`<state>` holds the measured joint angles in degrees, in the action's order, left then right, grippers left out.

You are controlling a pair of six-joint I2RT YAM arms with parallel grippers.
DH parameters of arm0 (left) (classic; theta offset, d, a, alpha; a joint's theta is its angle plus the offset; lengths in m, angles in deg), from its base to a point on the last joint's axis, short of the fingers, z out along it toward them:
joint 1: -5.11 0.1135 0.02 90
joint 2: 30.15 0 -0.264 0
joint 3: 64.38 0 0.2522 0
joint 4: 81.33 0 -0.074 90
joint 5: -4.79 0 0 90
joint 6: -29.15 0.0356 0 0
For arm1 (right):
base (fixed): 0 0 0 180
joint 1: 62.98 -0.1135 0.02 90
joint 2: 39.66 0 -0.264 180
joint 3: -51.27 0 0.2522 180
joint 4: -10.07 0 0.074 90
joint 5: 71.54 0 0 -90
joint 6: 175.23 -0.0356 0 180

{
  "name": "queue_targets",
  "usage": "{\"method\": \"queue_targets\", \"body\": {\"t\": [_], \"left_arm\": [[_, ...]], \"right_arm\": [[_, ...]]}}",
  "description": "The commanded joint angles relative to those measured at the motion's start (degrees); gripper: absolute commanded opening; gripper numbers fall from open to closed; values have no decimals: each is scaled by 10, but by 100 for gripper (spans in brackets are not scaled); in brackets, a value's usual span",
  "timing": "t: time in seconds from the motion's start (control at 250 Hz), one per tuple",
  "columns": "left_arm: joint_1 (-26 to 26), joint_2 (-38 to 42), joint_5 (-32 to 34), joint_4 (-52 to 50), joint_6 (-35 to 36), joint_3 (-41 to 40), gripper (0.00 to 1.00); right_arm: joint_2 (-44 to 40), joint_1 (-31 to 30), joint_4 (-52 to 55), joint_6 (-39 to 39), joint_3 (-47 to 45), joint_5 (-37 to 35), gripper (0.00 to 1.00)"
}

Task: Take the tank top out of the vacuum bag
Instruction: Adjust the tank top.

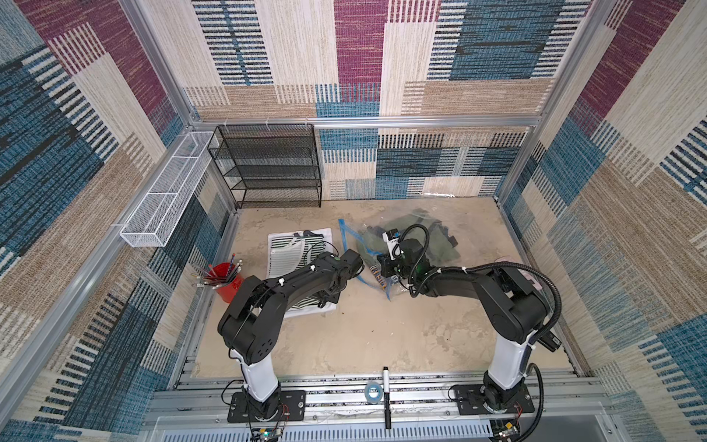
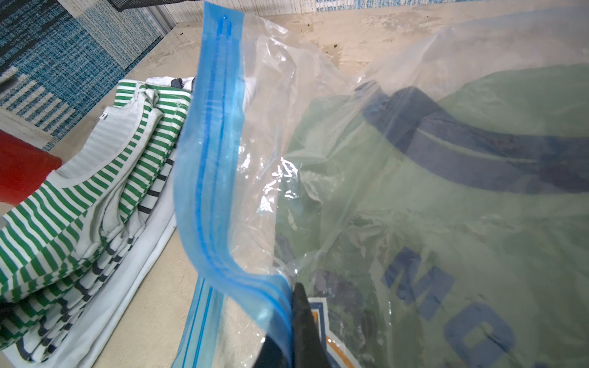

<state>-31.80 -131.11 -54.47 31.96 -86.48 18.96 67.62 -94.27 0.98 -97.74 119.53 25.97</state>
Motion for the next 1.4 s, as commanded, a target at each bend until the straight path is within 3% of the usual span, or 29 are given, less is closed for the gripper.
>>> {"method": "queue_targets", "body": {"t": [0.0, 0.288, 0.376, 0.472, 0.564, 0.688, 0.812, 1.08, 1.26, 1.4], "left_arm": [[0, 28, -2, -1, -12, -9, 0], [56, 161, -131, 102, -15, -96, 0], [86, 205, -199, 151, -8, -134, 0], [100, 244, -234, 189, 6, -167, 38], [111, 285, -238, 210, 9, -190, 50], [135, 337, -183, 197, -8, -210, 47], [192, 330, -114, 140, -46, -216, 43], [314, 267, -160, 183, -44, -237, 33], [343, 193, -174, 189, -72, -242, 25], [348, 174, -177, 212, -89, -264, 25]], "right_arm": [[2, 0, -6, 3, 6, 6, 0], [6, -1, -4, 2, 10, 11, 0], [7, -1, -2, 1, 11, 13, 0], [9, -1, 0, 1, 14, 15, 0], [10, 0, -1, 1, 14, 17, 0], [13, -1, -1, 0, 16, 21, 0], [14, -1, 0, 0, 17, 26, 0], [13, -1, 1, 0, 17, 24, 0], [15, -1, 3, 3, 18, 24, 0], [16, -1, 3, 3, 19, 27, 0]]}}
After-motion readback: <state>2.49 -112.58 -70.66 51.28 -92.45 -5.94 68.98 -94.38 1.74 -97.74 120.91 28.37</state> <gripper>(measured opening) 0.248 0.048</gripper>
